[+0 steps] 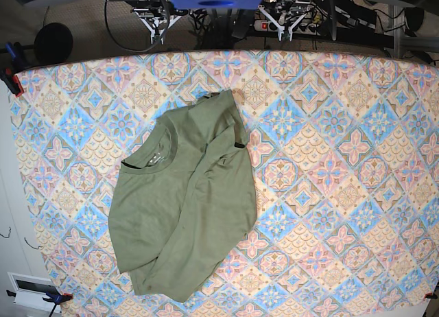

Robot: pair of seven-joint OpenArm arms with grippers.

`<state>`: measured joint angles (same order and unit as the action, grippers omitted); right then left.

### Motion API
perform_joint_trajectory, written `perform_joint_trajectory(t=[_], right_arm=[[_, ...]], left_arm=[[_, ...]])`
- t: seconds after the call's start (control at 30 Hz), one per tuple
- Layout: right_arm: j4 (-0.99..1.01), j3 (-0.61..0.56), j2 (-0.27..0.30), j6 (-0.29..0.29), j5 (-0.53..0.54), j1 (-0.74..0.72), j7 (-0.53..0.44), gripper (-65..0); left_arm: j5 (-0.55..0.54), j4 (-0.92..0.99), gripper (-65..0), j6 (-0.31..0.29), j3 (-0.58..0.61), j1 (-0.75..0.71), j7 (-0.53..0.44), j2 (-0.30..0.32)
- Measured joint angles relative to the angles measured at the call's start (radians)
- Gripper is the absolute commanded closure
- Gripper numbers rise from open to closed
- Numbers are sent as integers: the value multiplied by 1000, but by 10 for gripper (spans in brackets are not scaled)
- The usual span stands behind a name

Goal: Layout the t-shirt on the table in an organized manner, then fold the t-shirt properly

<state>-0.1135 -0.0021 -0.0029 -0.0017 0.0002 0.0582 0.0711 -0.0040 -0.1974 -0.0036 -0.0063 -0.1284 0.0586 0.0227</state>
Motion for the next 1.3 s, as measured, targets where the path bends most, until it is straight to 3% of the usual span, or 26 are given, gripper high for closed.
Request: perform_joint_trajectory(t=[0.8, 1.0, 1.3], right_arm=[[0, 0, 1, 0, 0, 1, 0, 0], [-33, 3, 3, 0, 0, 74, 5, 0], [-248, 3, 37, -4, -1, 208, -3, 0]], left_arm=[[0, 0, 0, 0, 0, -2, -4, 3], [0, -6, 0, 0, 3, -18, -11, 32], [4, -341, 0, 0, 5, -217, 36, 109]])
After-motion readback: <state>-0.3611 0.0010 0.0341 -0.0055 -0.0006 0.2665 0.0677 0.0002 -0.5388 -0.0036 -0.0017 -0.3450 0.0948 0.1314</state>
